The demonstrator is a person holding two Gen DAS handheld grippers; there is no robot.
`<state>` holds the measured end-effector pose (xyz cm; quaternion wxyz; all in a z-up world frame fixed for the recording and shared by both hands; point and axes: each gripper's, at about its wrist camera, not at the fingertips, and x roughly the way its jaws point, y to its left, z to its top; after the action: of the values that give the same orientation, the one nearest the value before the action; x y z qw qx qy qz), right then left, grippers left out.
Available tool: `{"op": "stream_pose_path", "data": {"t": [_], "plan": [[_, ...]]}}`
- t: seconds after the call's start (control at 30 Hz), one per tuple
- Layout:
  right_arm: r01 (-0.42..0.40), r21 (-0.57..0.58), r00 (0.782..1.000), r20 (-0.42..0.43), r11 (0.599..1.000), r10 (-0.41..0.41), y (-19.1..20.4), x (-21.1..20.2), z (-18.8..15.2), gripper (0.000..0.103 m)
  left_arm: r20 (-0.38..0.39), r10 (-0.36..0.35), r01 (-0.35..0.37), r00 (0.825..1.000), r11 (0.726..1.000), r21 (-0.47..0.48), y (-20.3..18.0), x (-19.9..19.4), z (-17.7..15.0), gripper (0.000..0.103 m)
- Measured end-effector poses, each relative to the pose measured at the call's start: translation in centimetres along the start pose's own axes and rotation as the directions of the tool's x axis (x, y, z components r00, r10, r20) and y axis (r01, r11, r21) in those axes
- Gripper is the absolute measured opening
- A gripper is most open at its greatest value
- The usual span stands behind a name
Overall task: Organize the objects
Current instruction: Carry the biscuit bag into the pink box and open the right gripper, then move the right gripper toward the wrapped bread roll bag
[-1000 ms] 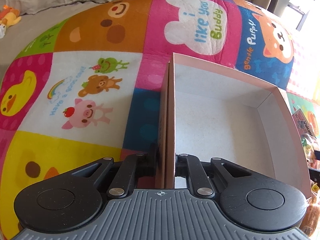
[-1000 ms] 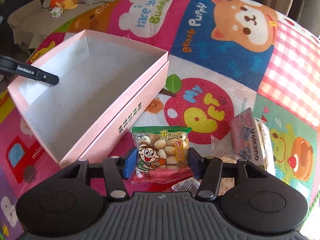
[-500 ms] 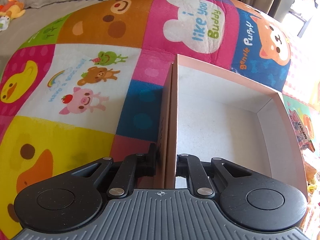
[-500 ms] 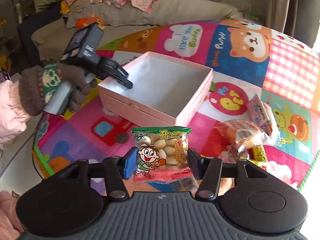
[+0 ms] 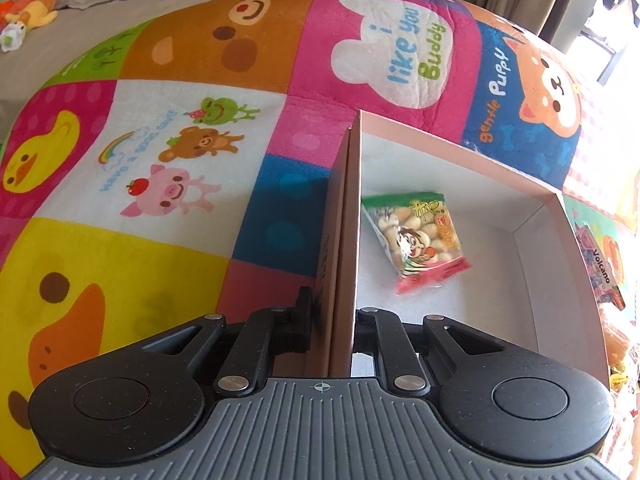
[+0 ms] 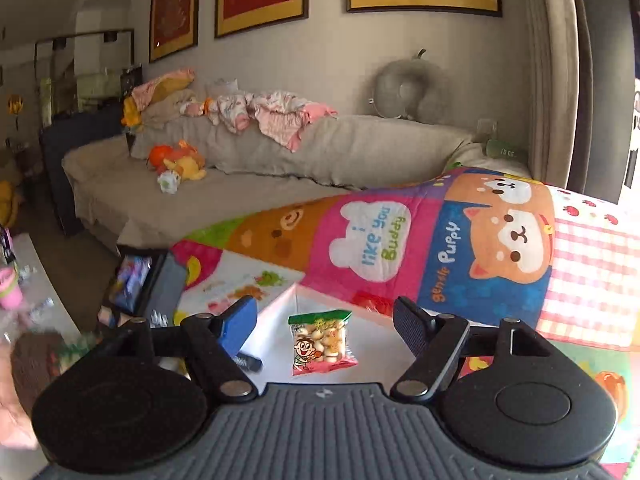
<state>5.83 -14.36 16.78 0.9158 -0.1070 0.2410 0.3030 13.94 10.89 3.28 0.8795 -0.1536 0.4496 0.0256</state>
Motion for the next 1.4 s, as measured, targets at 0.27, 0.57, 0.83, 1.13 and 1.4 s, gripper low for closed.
{"op": "stream_pose_path", "data": {"t": [0.27,0.57,0.83,1.13,1.4], "plan": [[0.126,0.007,0.968,-0.221,0.992,-0.122,-0.7,-2.2,-10.9,0.077,0.002,-0.008,0.008,1.0,0.999,-0.038,0.1,-0.2,-0.1,0.015],[0.155,0.125,0.976,-0.17,0.98,-0.133,-1.5,-0.7,-11.6,0.082,0.0,0.005,-0.005,1.0,0.999,-0.038,-0.1,-0.1,0.0,0.015],[0.191,0.126,0.978,-0.114,0.973,-0.178,0.0,2.6,-9.6,0.075,0.011,-0.003,0.004,1.0,0.995,-0.099,-0.1,0.5,0.4,0.016],[0.333,0.083,0.932,-0.178,0.939,-0.314,-1.2,-2.5,-12.8,0.084,0.027,-0.003,0.005,1.0,0.998,-0.07,-0.5,0.4,0.0,0.016],[0.328,0.402,0.933,-0.279,0.855,-0.227,-4.7,-3.8,-16.1,0.084,0.029,-0.001,0.003,1.0,0.998,-0.066,-0.5,0.4,0.0,0.016]]}}
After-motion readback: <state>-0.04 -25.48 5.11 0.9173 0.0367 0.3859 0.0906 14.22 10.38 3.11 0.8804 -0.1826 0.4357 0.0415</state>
